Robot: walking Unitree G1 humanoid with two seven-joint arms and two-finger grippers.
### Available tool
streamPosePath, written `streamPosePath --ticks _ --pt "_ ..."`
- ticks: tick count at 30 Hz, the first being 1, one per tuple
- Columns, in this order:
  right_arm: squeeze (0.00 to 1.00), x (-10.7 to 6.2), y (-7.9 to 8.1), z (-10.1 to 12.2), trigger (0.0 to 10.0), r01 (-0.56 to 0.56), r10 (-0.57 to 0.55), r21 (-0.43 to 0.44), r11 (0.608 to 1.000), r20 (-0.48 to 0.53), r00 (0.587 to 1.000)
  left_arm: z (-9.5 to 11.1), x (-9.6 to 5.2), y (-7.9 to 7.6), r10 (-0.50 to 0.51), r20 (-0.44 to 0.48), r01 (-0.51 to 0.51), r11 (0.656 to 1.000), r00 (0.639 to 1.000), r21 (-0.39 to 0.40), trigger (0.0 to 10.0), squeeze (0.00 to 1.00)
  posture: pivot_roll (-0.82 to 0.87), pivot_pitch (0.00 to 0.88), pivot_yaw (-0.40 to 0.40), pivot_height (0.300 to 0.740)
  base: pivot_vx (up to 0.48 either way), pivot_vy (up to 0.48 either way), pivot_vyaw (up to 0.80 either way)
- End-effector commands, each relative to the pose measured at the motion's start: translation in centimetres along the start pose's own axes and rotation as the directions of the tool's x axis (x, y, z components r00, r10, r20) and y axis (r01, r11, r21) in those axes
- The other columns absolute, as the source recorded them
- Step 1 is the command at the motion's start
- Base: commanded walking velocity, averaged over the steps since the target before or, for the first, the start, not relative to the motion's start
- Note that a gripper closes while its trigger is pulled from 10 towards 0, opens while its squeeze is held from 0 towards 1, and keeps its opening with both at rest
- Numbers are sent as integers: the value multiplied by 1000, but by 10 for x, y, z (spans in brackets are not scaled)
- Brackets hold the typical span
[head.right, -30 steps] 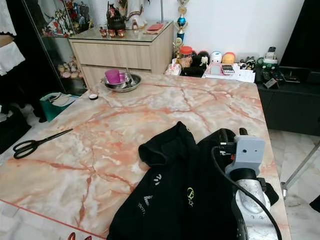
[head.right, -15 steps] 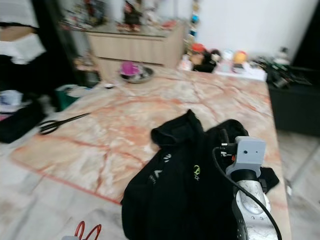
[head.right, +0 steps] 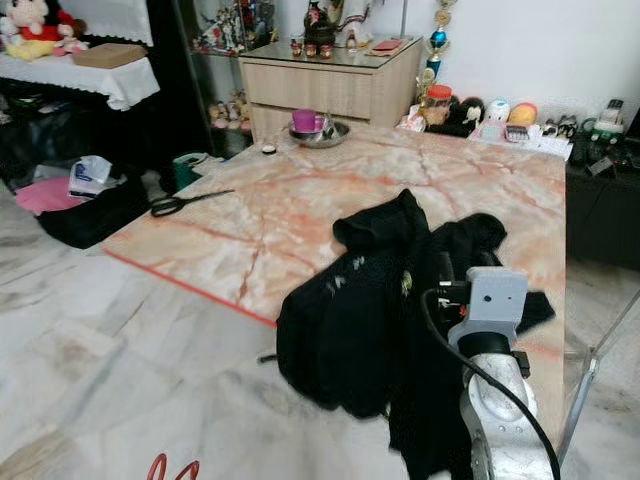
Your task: Hang hanger
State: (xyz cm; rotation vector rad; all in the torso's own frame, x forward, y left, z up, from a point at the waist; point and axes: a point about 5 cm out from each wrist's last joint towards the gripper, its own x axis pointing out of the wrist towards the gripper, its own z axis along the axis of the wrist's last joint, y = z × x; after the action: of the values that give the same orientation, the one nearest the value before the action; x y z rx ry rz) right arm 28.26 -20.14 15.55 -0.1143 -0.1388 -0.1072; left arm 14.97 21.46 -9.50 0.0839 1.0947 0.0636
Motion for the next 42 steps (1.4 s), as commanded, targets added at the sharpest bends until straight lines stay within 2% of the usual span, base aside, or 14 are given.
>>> streamPosePath --ticks 1,8,9,17,25,31,39,42 --pt "0 2 2 2 10000 -4 4 6 1000 8 1000 5 0 6 17 9 -17 1000 1000 21 10000 0 35 24 28 740 0 0 0" --pt "0 3 2 3 10000 5 -5 24 1000 10 1000 5 0 4 -1 10 1 999 1000 40 10000 0 33 26 25 740 0 0 0" --pt "0 3 2 3 10000 8 -8 29 1000 11 1000 6 0 4 -3 9 2 998 1000 59 10000 0 34 27 24 740 0 -480 0" --pt "0 5 1 3 10000 24 -24 41 999 6 1000 7 1 2 -4 11 3 999 1000 53 10000 0 33 28 22 740 0 -480 0" --pt "0 5 3 2 10000 18 -18 44 999 5 1000 8 1 1 -8 12 7 999 1000 54 10000 0 34 30 22 740 0 -480 -731" --pt "0 5 1 2 10000 29 -29 31 999 10 1000 9 1 0 -13 15 12 998 1000 58 10000 0 32 33 23 740 0 -480 0" --pt "0 3 -8 -11 10000 88 -84 77 993 -51 995 12 1 0 -15 19 14 998 1000 63 10000 0 32 37 25 740 0 -480 0" --pt "0 1 -10 -19 10000 100 -92 102 990 -82 992 12 1 0 -16 21 15 998 1000 63 10000 0 30 39 26 740 0 -480 -771"
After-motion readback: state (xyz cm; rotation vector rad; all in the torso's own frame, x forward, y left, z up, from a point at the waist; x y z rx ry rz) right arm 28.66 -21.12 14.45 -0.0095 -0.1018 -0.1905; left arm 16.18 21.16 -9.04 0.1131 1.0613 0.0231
